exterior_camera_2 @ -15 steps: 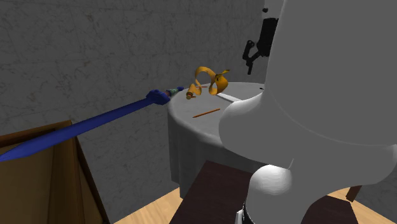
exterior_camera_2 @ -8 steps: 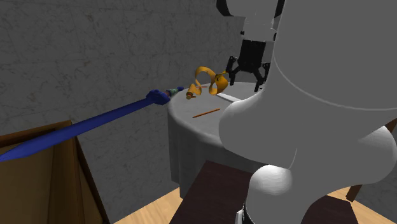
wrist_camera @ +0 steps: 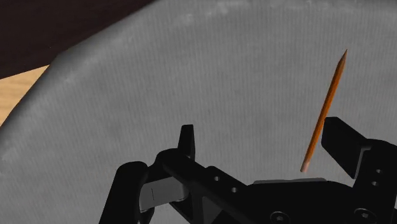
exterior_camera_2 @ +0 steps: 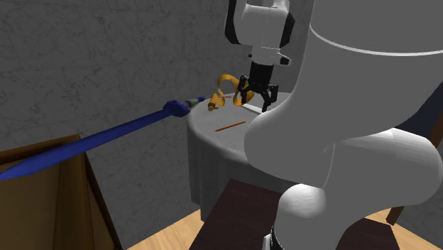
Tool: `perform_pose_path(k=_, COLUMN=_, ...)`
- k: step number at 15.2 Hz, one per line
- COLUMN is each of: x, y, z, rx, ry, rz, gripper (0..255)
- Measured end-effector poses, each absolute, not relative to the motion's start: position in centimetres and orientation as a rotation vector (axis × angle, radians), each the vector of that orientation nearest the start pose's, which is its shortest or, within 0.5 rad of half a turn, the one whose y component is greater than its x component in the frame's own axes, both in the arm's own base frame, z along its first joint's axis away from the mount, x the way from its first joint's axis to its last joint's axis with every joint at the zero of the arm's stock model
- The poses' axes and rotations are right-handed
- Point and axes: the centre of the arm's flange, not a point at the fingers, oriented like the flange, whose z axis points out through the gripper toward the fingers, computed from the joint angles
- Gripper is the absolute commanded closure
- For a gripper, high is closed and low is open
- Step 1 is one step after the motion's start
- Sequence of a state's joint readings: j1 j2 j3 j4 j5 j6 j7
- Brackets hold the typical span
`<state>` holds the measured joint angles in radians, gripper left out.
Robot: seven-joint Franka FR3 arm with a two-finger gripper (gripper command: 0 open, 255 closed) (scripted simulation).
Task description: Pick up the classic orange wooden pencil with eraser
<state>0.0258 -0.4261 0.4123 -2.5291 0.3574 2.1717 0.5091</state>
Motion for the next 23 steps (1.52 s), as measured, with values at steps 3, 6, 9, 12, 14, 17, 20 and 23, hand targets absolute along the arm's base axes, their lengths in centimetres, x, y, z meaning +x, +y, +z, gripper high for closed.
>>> perform_pose_path(k=3, x=39.3, y=20.9, z=39.4, rx=-2.94, ry=0.514, rz=-0.011, gripper=0)
perform_pose_path(k=6, x=41.7, y=23.5, z=37.6, rx=-2.911, ry=0.581, rz=-0.039, gripper=0)
perform_pose_path(k=9, x=43.6, y=25.6, z=35.3, rx=-2.881, ry=0.65, rz=-0.067, gripper=0)
perform_pose_path(k=12, x=45.9, y=27.9, z=33.5, rx=-2.847, ry=0.716, rz=-0.093, gripper=0)
perform_pose_path(k=14, x=47.2, y=28.9, z=32.3, rx=-2.827, ry=0.754, rz=-0.109, gripper=0)
perform_pose_path(k=17, x=47.8, y=29.2, z=30.9, rx=-2.819, ry=0.769, rz=-0.116, gripper=0)
perform_pose_path(k=20, x=47.9, y=29.2, z=29.2, rx=-2.818, ry=0.771, rz=-0.116, gripper=0)
perform_pose_path(k=23, x=47.9, y=29.3, z=28.1, rx=-2.818, ry=0.772, rz=-0.116, gripper=255)
